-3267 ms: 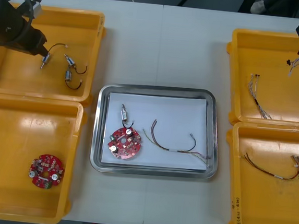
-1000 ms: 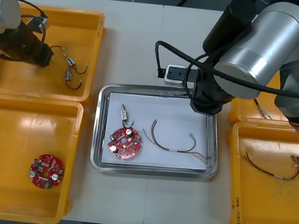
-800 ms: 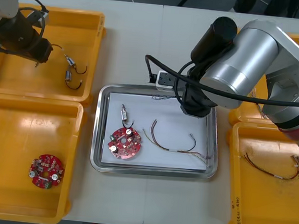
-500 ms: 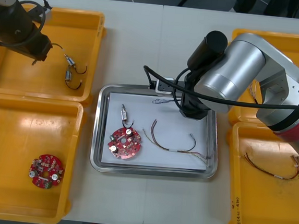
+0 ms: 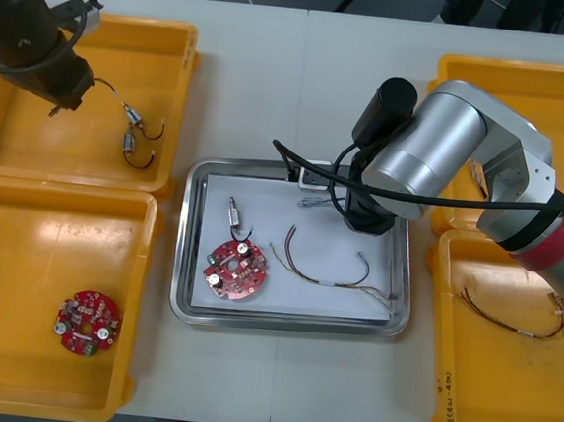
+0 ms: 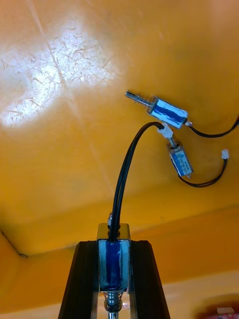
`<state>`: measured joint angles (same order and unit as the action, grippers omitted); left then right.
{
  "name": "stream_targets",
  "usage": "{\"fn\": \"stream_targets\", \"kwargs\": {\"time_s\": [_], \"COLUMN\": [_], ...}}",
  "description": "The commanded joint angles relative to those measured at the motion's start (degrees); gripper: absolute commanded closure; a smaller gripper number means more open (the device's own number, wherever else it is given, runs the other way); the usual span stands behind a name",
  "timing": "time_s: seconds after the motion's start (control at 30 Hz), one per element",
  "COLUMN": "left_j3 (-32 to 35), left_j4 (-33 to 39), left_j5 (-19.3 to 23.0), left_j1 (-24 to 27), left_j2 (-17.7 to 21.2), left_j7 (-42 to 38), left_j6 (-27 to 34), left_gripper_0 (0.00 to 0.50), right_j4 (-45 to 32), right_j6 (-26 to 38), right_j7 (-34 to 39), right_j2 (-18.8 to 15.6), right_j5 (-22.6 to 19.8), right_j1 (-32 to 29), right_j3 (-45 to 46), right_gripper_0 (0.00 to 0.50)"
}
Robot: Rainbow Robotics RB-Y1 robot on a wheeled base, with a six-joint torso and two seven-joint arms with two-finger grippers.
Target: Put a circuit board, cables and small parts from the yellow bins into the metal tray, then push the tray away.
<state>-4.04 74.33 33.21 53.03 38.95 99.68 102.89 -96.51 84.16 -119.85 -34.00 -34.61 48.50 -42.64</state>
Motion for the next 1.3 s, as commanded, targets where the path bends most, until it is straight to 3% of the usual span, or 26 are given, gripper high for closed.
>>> {"fn": "stream_targets", "kwargs": {"time_s": [0.03,0.33,0.7,1.13,1.3], "left_j3": [1.7,1.7,1.7,1.7,1.7], "left_j4": [5.7,12.5,16.2,16.2,16.3], "left_j5": [0.1,1.7,3.4,3.5,3.6], "left_j1": [1.1,-0.2,-0.2,-0.2,-0.2], "left_j2": [1.0,0.4,0.2,0.2,0.2], "left_j7": [-8.9,-15.1,-19.8,-20.1,-20.6], "left_j6": [2.8,7.1,7.1,7.1,7.1], "left_gripper_0": [0.5,0.5,0.5,0.5,0.5], "right_j4": [-0.5,-2.6,-6.1,-14.6,-19.2], "right_j6": [-0.5,1.0,5.3,25.6,25.8], "right_j7": [-1.4,-0.3,0.7,1.2,1.5], "right_j2": [1.1,1.2,2.5,8.6,8.5], "right_j5": [-0.5,-0.5,-0.4,2.8,3.1], "right_j1": [-0.1,0.0,0.0,-2.8,-5.5], "right_j3": [-0.5,-0.2,1.8,18.6,26.3], "right_gripper_0": [0.003,0.0,0.0,0.0,0.0]}}
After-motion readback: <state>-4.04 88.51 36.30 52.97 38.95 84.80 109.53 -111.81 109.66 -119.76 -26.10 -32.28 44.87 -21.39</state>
